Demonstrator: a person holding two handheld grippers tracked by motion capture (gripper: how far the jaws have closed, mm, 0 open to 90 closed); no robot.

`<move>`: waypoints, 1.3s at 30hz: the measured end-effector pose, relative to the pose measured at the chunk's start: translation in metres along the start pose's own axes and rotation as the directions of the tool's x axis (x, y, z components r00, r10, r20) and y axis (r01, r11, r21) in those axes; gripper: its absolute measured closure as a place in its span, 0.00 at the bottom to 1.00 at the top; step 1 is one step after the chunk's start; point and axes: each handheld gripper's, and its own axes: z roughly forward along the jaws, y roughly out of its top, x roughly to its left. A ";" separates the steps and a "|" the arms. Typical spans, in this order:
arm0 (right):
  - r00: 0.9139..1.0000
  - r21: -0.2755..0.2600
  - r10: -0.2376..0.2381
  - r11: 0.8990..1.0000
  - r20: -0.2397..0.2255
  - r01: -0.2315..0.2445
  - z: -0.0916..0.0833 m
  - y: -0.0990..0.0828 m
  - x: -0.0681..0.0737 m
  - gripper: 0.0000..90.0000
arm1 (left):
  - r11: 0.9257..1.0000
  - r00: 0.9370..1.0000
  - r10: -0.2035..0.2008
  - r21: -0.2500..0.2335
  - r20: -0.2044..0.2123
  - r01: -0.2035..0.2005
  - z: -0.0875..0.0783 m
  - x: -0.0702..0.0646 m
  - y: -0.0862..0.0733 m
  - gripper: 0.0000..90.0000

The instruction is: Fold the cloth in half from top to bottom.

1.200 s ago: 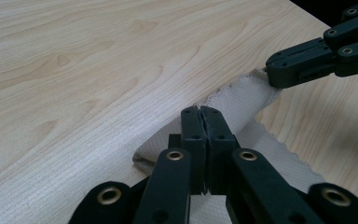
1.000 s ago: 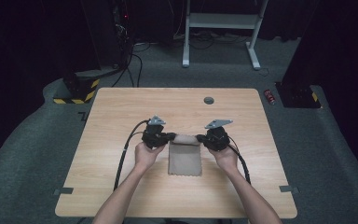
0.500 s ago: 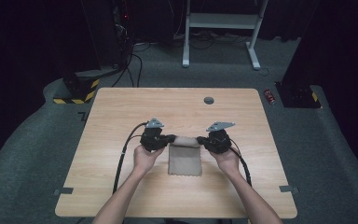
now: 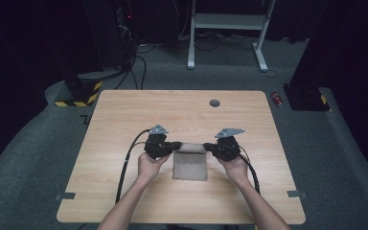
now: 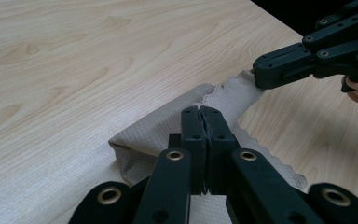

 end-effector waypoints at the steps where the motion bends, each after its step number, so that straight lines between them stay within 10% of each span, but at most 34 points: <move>1: 1.000 0.002 -0.002 1.000 -0.002 0.002 0.000 0.000 0.000 0.99 | 1.000 1.000 -0.006 -0.002 0.004 0.006 -0.001 0.000 -0.001 0.98; 39: 0.997 0.004 -0.064 0.998 -0.039 0.065 -0.012 -0.016 0.023 0.99 | 0.998 0.999 0.049 0.028 -0.021 -0.049 -0.011 -0.016 -0.018 0.98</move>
